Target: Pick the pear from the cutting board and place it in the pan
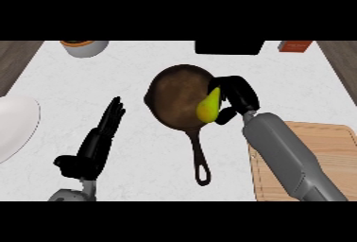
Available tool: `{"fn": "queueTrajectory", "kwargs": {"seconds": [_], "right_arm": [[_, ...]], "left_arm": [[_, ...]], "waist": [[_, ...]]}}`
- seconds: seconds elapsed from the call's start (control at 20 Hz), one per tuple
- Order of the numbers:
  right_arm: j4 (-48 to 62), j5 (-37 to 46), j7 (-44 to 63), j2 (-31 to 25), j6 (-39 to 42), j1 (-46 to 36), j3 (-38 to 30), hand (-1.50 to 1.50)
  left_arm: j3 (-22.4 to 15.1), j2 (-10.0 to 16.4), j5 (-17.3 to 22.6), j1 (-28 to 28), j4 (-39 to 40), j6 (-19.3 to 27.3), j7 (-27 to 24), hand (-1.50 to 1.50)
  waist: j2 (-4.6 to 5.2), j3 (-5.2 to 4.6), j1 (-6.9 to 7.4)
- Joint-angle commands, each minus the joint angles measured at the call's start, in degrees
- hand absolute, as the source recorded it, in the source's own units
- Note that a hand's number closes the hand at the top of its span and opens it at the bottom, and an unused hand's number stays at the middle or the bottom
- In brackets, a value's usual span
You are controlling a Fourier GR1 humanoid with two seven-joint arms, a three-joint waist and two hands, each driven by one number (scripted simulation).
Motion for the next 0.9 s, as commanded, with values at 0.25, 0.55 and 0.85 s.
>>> {"fn": "queueTrajectory", "kwargs": {"seconds": [0.25, 0.55, 0.85], "right_arm": [[-1.46, 8.24, 34.33, 11.96, -22.23, -9.05, 0.75, 1.50], [0.99, 15.25, 57.72, 12.10, -33.49, -15.25, 7.45, 1.50], [9.19, 28.59, 74.20, 12.13, -35.45, -20.99, 13.05, 1.50]], "left_arm": [[-0.57, -0.60, -0.36, -0.64, 0.40, -0.13, -0.71, 0.00], [-1.91, -1.07, -1.05, -1.70, 0.35, -0.65, -0.40, 0.00], [-1.24, -1.23, -1.39, -1.22, -1.27, 0.41, -0.51, 0.00]], "waist": [[1.31, 0.40, 1.80], [2.58, 0.63, 3.65], [2.93, 0.76, 2.52]]}}
